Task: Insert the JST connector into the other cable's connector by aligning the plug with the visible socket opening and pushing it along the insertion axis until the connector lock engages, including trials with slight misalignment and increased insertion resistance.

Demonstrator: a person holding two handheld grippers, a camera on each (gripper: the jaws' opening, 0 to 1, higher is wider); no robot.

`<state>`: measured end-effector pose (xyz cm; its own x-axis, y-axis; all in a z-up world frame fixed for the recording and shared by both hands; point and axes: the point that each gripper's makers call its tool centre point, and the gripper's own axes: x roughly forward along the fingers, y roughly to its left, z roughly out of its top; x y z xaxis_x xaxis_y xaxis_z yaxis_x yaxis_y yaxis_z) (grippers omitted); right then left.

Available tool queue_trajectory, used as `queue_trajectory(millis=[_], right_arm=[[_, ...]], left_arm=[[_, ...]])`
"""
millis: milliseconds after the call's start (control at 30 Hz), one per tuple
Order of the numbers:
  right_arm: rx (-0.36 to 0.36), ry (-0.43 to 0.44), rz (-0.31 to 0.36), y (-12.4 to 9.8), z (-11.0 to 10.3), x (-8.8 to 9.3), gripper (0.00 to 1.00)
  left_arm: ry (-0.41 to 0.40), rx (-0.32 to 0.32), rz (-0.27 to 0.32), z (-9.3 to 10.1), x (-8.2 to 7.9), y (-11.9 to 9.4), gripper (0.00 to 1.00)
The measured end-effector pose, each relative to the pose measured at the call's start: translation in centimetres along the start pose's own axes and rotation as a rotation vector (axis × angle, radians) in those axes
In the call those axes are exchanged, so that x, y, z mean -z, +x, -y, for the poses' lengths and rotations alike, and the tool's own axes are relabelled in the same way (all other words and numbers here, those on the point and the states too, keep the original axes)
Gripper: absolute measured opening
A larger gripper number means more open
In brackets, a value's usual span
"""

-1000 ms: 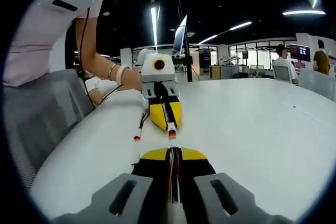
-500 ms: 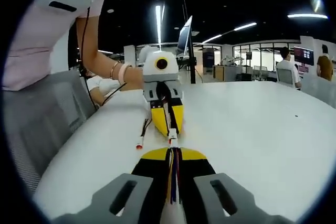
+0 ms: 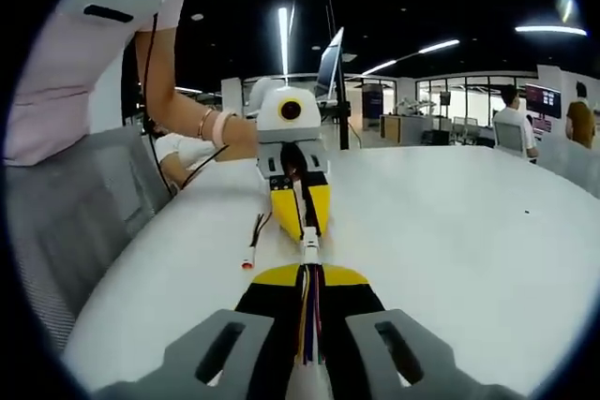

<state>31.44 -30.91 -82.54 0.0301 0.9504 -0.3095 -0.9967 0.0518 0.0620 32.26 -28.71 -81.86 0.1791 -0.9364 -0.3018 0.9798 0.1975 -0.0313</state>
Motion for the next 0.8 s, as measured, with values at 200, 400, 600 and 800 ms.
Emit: queue_trajectory(millis=[200,400,600,800], right_arm=[[-0.006,-0.008,-0.022,0.2,0.0,0.1,0.03],[-0.024,-0.017,-0.029,0.2,-0.4,0.1,0.03],[-0.044,-0.024,-0.045,0.2,-0.6,0.3,0.03],[-0.042,-0.038,-0.048,0.2,-0.3,0.5,0.03]], left_arm=[[0.026,0.011,-0.019,0.2,0.0,0.4,0.0],[0.029,0.034,-0.026,0.5,0.1,0.6,0.0],[0.032,0.057,-0.039,1.1,0.3,0.9,0.0],[0.035,0.045,-0.045,0.7,0.5,1.0,0.0]])
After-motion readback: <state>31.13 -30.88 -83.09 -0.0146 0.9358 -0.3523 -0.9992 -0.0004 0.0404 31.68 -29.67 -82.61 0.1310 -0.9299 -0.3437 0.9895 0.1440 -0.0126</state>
